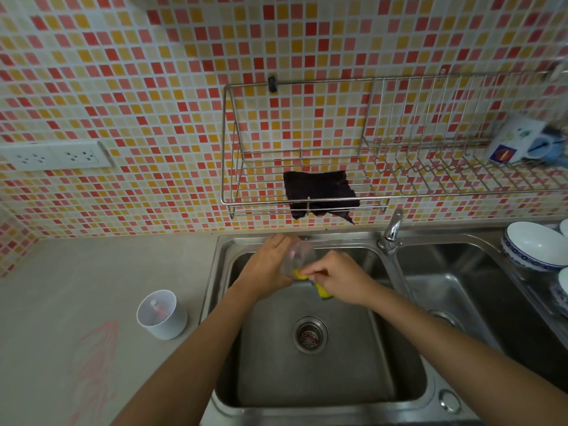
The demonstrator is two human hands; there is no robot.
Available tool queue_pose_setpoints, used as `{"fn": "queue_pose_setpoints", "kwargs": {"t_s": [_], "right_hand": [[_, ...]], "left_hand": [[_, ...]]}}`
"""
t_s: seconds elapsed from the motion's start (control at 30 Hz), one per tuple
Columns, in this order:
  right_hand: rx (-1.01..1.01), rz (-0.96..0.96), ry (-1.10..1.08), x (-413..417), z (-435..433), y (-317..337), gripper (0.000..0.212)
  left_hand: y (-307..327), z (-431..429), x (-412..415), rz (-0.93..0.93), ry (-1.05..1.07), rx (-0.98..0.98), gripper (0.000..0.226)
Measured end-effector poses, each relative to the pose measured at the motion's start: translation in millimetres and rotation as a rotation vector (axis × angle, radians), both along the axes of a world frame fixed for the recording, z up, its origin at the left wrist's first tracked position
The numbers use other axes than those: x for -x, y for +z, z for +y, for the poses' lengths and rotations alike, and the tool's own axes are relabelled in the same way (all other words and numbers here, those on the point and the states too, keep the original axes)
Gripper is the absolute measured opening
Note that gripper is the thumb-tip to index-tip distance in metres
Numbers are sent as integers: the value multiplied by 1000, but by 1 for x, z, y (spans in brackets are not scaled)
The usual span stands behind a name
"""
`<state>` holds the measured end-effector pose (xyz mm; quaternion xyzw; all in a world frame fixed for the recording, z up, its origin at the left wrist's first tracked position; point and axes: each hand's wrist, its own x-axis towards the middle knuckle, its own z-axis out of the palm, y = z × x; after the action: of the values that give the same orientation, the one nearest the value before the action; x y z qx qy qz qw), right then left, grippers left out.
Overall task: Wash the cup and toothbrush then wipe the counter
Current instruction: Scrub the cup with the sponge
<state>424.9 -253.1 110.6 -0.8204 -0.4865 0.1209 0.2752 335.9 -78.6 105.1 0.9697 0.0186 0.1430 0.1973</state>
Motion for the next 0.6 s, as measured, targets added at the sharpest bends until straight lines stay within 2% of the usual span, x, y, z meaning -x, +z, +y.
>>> {"fn": "queue_pose_setpoints", "kwargs": {"t_s": [0.03,0.1,0.17,0.4,0.6], "right_hand": [[-1,-44,28,-3,-2,1,27],[-22,-300,119,-8,-7,1,30],[-47,-428,191,-12,-10,-2,35],[-221,-453,127,-9,-10,-1,29],[-169,-356,144,-5,-9,16,31]], "left_hand": [[0,0,2,6,5,16,74],[6,-1,3,12,-8,54,77],[15,-2,1,30,-39,73,80],[21,-2,-1,46,-42,182,89],[11,-6,2,-69,56,200,88]]}}
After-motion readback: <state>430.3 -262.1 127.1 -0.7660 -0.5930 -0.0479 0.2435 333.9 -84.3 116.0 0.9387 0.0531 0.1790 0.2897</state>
